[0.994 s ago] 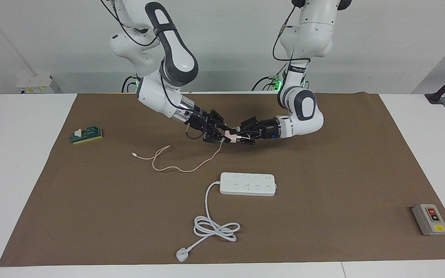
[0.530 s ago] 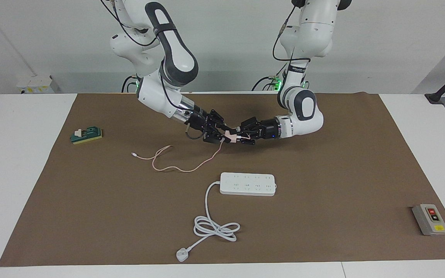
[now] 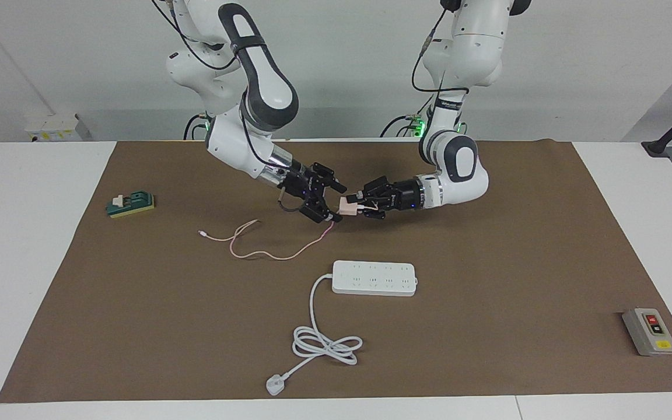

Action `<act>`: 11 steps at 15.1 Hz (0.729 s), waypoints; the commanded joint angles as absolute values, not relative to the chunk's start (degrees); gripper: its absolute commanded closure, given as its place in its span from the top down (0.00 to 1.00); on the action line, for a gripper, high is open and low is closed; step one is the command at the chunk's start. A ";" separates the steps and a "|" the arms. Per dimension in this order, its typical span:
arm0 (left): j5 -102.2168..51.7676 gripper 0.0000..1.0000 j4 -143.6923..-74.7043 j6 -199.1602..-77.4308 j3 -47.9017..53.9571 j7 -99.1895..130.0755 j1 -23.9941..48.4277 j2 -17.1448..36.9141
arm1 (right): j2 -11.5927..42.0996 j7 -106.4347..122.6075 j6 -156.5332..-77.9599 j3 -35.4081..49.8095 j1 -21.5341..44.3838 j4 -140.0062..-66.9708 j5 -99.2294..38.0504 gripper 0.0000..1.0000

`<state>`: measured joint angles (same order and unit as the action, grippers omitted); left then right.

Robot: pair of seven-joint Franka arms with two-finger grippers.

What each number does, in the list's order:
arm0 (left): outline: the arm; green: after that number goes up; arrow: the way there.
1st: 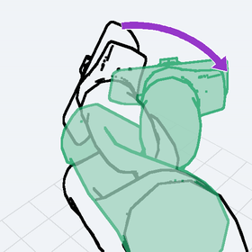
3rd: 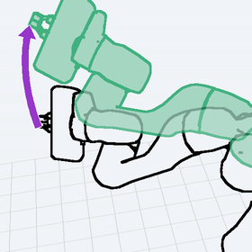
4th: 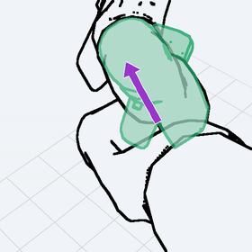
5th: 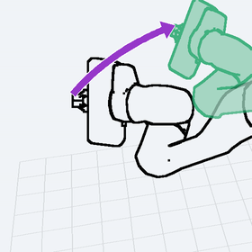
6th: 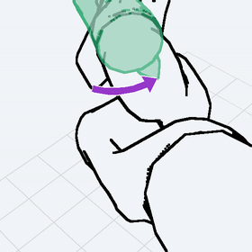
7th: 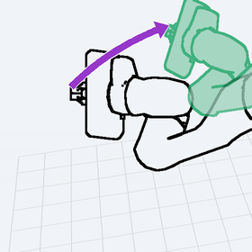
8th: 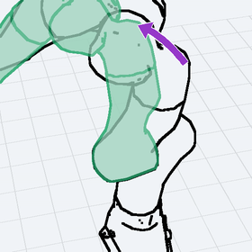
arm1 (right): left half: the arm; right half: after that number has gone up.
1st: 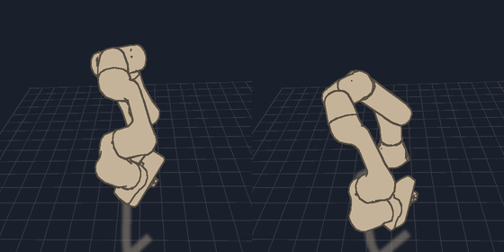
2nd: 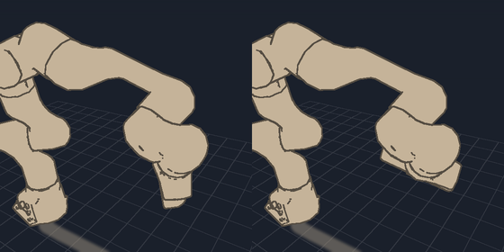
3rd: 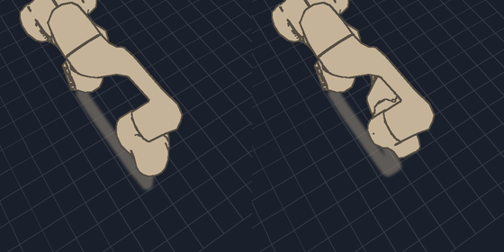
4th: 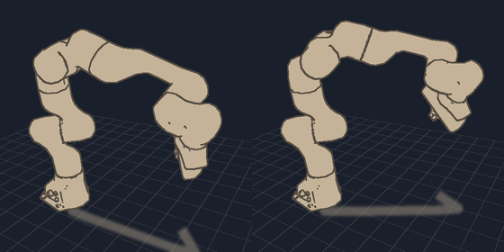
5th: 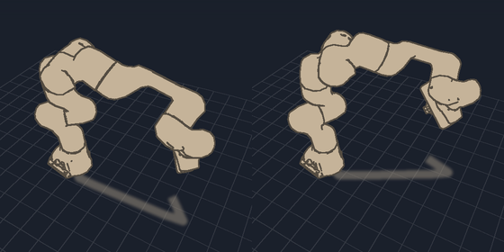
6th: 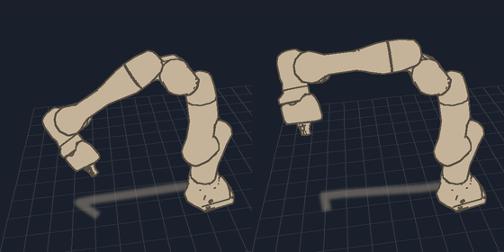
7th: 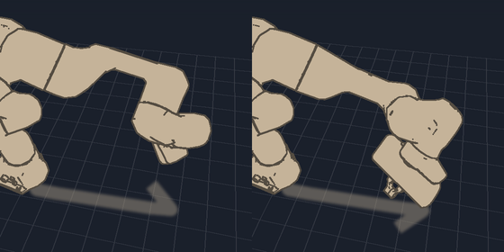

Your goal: Plug charger into power strip

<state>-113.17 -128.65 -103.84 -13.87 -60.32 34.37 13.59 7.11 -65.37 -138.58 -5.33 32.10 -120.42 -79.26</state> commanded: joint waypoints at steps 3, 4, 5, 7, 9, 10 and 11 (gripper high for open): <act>-112.76 0.06 -129.64 -104.59 -14.41 -61.44 34.63 12.04 | 5.10 -65.66 -136.78 -5.45 28.49 -121.82 -73.84 1.00; -112.76 0.06 -129.73 -104.68 -14.41 -61.44 34.54 11.95 | 5.10 -65.65 -134.41 -5.45 26.82 -121.47 -71.74 1.00; -112.76 0.06 -129.73 -104.68 -14.50 -61.44 34.45 11.95 | 5.10 -65.65 -133.17 -5.45 25.24 -121.03 -69.28 1.00; -112.68 0.06 -129.73 -105.29 -14.50 -61.35 33.93 11.87 | 5.19 -64.95 -132.89 -5.45 23.83 -121.02 -63.58 1.00; -112.68 0.07 -129.81 -106.60 -14.50 -61.09 33.49 10.99 | 5.19 -63.38 -131.76 -5.45 21.19 -120.68 -56.98 1.00; -112.68 0.07 -129.81 -107.22 -14.50 -60.82 33.05 10.55 | 5.27 -61.54 -129.75 -5.54 19.79 -119.80 -53.65 1.00; -112.68 0.07 -129.81 -108.10 -14.50 -60.56 32.87 10.02 | 5.45 -59.00 -127.64 -5.54 17.86 -118.58 -50.48 1.00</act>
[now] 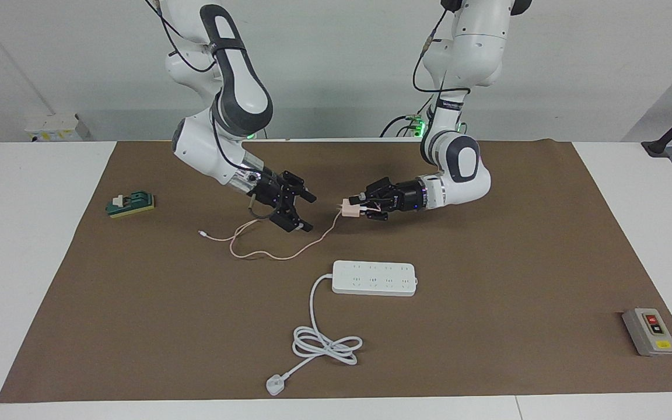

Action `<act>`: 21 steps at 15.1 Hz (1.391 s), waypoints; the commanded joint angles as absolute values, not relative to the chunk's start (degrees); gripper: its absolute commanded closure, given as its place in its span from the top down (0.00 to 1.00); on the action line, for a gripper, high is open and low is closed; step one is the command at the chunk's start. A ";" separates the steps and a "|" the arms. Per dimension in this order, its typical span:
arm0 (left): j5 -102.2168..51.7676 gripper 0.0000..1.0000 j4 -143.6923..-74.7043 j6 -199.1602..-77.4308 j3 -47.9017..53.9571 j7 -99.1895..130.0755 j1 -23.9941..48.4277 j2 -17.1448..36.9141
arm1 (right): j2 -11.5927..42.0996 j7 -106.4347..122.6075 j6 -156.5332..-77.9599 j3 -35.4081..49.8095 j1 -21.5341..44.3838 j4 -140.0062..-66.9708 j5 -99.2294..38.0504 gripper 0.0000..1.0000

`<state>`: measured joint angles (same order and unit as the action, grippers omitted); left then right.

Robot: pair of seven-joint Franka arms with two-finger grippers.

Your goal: Plug charger into power strip

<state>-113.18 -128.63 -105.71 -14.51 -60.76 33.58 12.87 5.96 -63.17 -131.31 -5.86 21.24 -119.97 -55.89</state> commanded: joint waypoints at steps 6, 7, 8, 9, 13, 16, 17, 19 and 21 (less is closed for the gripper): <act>-108.99 0.05 -129.64 -120.21 -14.50 -56.43 32.87 6.95 | 4.84 -45.11 -119.54 -5.62 11.43 -113.65 -33.25 1.00; -107.59 0.04 -129.55 -122.67 -14.50 -55.90 32.87 6.16 | 4.14 -43.43 -118.66 -5.63 11.16 -113.38 -31.31 1.00; -105.93 0.04 -129.55 -125.22 -14.50 -55.20 32.87 5.20 | 3.87 -41.94 -118.30 -5.71 11.08 -113.29 -29.46 1.00; -103.99 0.04 -129.64 -127.77 -14.50 -54.41 32.87 4.05 | 3.69 -40.62 -118.21 -5.80 10.73 -113.20 -27.70 1.00; -99.15 0.03 -129.81 -132.00 -14.50 -53.53 32.87 2.72 | 3.34 -34.47 -117.86 -5.80 9.15 -112.94 -19.88 1.00; -93.80 0.01 -128.94 -133.33 -15.02 -52.74 32.52 2.72 | 2.20 -27.54 -113.58 -5.80 8.88 -109.62 -11.38 1.00; -91.69 0.01 -128.59 -133.33 -15.38 -51.95 32.08 2.72 | 1.94 -24.81 -111.47 -5.80 8.79 -108.38 -8.38 1.00; -85.73 0.00 -127.80 -133.33 -15.64 -49.32 31.30 1.76 | -0.43 -19.63 -107.60 -5.80 7.22 -107.49 -6.77 1.00; -77.91 0.00 -126.75 -133.16 -15.82 -44.93 30.15 0.62 | -1.84 -12.25 -103.03 -5.63 5.80 -107.40 -6.77 1.00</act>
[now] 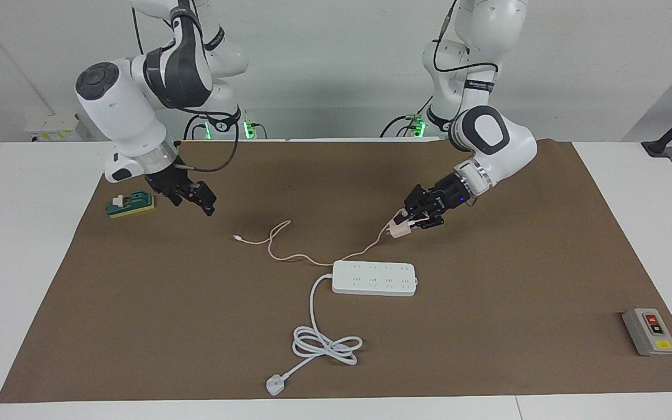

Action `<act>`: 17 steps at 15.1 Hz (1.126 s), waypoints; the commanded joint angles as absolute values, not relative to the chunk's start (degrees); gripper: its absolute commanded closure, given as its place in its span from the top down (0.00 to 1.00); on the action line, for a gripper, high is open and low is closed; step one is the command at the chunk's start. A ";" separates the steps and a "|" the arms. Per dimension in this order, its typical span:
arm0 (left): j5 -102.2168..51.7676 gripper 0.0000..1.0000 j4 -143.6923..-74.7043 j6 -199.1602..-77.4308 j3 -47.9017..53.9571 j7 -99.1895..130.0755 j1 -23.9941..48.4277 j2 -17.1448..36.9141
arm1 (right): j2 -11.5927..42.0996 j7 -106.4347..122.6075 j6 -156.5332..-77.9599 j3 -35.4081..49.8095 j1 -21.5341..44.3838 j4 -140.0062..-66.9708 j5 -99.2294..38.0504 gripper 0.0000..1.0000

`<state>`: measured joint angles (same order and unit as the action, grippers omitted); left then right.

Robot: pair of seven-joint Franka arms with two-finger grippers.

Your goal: Plug charger into power strip

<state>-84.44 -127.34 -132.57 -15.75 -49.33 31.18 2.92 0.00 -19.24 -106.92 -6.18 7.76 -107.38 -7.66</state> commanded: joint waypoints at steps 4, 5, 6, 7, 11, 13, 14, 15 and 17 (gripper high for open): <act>-62.18 0.00 -126.21 -131.84 -15.82 -37.46 27.52 -2.54 | -3.42 -3.87 -100.55 -5.63 5.98 -106.96 -6.68 1.00; -58.57 0.00 -126.21 -130.88 -15.82 -36.31 26.20 -3.33 | -3.78 -3.95 -100.29 -5.45 5.72 -106.96 -7.20 1.00; -54.36 0.00 -125.95 -129.04 -15.82 -35.08 25.32 -3.86 | -4.04 -4.04 -100.28 -5.45 6.06 -107.05 -7.56 1.00; -49.53 0.00 -124.73 -126.85 -15.82 -33.07 24.44 -4.22 | -4.22 -4.30 -100.11 -5.36 6.50 -107.05 -7.38 1.00; -33.96 0.00 -118.66 -116.39 -15.82 -25.85 21.54 -4.31 | -5.18 -4.13 -97.92 -5.62 5.80 -106.96 -6.86 1.00; -26.41 0.00 -116.81 -112.34 -15.82 -22.17 21.09 -5.44 | -5.62 -3.87 -95.90 -5.63 5.63 -106.96 -6.68 1.00; -21.93 0.00 -116.02 -110.50 -15.82 -19.80 21.09 -6.23 | -5.45 -3.87 -94.84 -5.63 5.63 -106.53 -6.68 1.00; -18.75 0.00 -115.58 -108.74 -15.82 -17.69 21.01 -6.94 | -5.10 -3.87 -93.62 -5.63 5.63 -105.48 -6.42 1.00; -13.73 0.00 -113.57 -102.86 -15.82 -11.81 19.52 -8.17 | -3.44 -3.78 -90.54 -5.28 4.49 -101.53 -5.28 1.00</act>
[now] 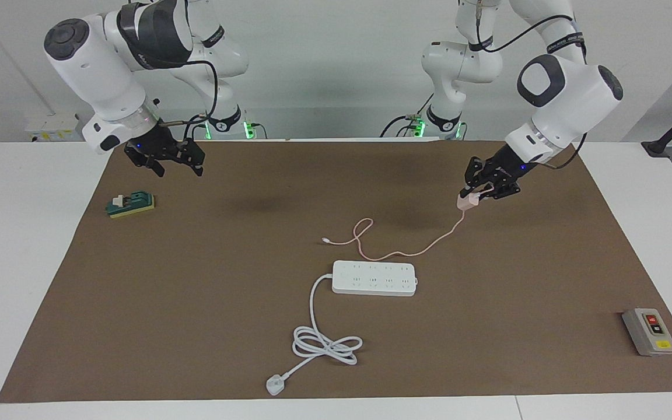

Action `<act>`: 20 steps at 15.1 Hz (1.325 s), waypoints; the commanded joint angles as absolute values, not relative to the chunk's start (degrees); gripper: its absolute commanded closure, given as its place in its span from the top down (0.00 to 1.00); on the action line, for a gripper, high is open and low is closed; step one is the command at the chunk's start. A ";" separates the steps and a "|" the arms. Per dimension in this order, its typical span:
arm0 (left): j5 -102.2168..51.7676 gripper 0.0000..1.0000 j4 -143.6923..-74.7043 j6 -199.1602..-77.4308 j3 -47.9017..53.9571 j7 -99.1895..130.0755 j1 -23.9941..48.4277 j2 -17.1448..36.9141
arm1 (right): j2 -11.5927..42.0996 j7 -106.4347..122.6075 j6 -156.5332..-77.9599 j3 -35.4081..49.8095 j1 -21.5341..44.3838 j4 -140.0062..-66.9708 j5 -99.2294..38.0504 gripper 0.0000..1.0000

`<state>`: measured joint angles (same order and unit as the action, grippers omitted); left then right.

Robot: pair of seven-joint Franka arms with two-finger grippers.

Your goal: Plug charger into power strip

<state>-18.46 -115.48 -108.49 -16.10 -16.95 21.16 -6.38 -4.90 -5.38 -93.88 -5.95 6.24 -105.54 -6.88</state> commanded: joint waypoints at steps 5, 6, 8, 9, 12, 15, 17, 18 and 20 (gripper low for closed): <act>-2.93 0.00 -111.18 -94.49 -14.86 5.06 19.42 -11.33 | 2.29 -3.34 -85.78 -5.18 3.78 -92.37 -5.45 1.00; -0.90 0.00 -110.92 -93.70 -13.90 8.14 19.51 -11.86 | 1.94 -2.64 -86.65 -5.19 3.78 -92.55 -5.45 1.00; 1.23 0.00 -105.85 -88.45 -12.04 13.08 19.51 -10.82 | 2.55 -2.37 -87.89 -5.53 3.69 -92.55 -5.36 1.00; 1.32 0.00 -102.60 -84.07 -11.95 14.05 19.86 -8.81 | 2.55 -2.37 -87.11 -5.36 3.69 -92.55 -5.36 1.00; 1.32 0.00 -99.23 -81.74 -11.95 13.98 20.30 -7.73 | 2.72 -2.64 -86.05 -5.10 3.78 -92.20 -5.27 1.00; 1.23 0.00 -99.05 -85.06 -11.95 14.06 20.30 -7.56 | 2.99 -2.90 -86.66 -5.01 3.87 -91.59 -3.70 1.00; 0.97 0.00 -99.23 -87.44 -11.95 14.32 20.13 -7.12 | 4.39 -2.64 -86.23 -5.18 3.78 -88.43 -3.69 1.00; 0.62 0.00 -99.05 -87.63 -12.04 14.59 19.60 -6.34 | 4.39 -2.46 -85.44 -5.88 3.78 -88.24 -3.95 1.00; -0.43 0.00 -99.23 -88.85 -12.04 18.96 19.43 -6.15 | 3.78 -1.85 -85.87 -7.55 3.87 -88.50 -4.04 1.00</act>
